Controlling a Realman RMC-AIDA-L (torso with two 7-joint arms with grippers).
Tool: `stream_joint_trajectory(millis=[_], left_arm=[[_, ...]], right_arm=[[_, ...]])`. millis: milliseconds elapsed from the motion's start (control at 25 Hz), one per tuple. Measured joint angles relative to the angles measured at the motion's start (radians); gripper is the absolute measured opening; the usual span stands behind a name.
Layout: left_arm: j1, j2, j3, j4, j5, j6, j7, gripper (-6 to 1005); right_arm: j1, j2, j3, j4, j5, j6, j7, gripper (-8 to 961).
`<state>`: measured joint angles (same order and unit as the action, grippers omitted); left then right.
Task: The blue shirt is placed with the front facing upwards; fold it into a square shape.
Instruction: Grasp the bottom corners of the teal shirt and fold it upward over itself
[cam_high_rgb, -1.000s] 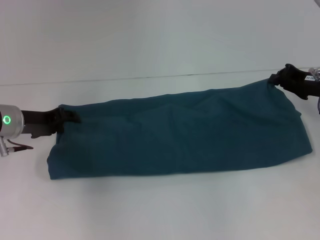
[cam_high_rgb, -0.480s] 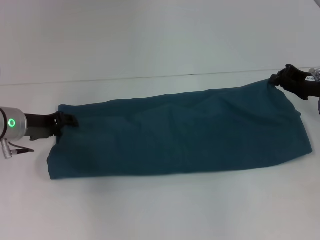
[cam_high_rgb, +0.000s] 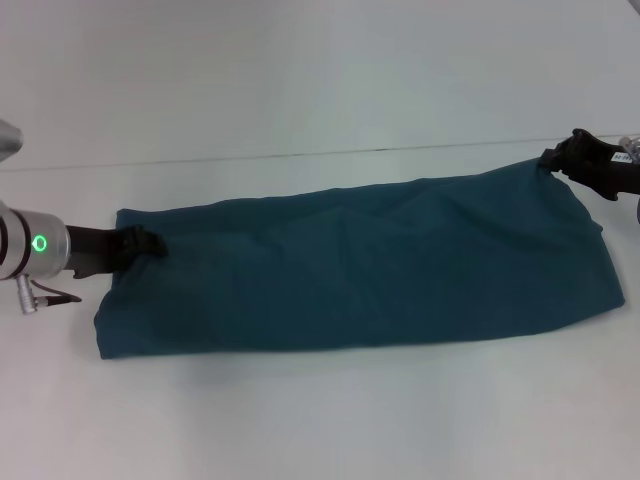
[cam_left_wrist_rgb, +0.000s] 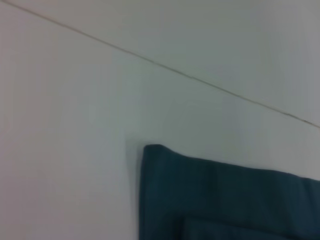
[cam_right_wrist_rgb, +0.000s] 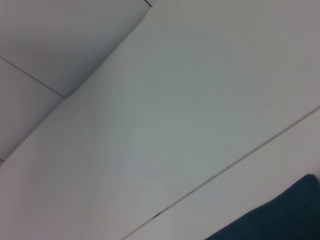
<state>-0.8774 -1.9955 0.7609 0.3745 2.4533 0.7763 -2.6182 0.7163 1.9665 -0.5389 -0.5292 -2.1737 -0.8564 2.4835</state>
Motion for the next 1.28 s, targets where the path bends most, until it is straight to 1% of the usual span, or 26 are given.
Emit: stream_joint_trajectory(millis=[280,400,600,760,800,920,1000,1040,1160,1280], left_arm=[[-0.004,0.002,0.002,-0.003,0.008,0.002,-0.009,458],[-0.001,0.004,0.001,-0.004,0.009,0.003,-0.01,221],[0.001,0.002,0.002,0.001,0.008,0.003,-0.01,24],[0.014,-0.005,-0.01,0.034,-0.004,0.025,-0.003,11],[0.024,-0.01,-0.014,0.059,-0.011,0.041,-0.002,8],[0.071,-0.034,-0.016,0.167,-0.051,0.084,0.001,5],[0.097,-0.045,-0.015,0.223,-0.071,0.095,0.001,5],[0.105,-0.048,-0.015,0.242,-0.078,0.097,0.001,5],[0.107,-0.044,-0.016,0.244,-0.083,0.081,0.001,5],[0.103,-0.045,-0.011,0.243,-0.088,0.048,0.003,6]], right_arm=[[0.0,0.0,0.003,0.0,0.0,-0.004,0.001,20],[0.0,0.0,0.003,0.0,0.0,-0.005,0.001,20],[0.0,0.001,0.003,0.0,0.0,-0.005,0.002,20],[-0.004,0.001,0.005,0.0,0.0,-0.006,0.004,20],[-0.006,0.001,0.005,0.0,0.0,-0.007,0.005,20],[-0.012,-0.002,0.006,-0.002,0.0,-0.009,0.007,20],[-0.014,-0.003,0.007,-0.004,0.001,-0.009,0.008,20],[-0.015,-0.003,0.007,-0.005,0.004,-0.008,0.007,20],[-0.016,-0.005,0.008,-0.006,0.014,0.005,0.001,20],[-0.006,-0.008,0.002,-0.004,0.018,0.036,-0.001,20]])
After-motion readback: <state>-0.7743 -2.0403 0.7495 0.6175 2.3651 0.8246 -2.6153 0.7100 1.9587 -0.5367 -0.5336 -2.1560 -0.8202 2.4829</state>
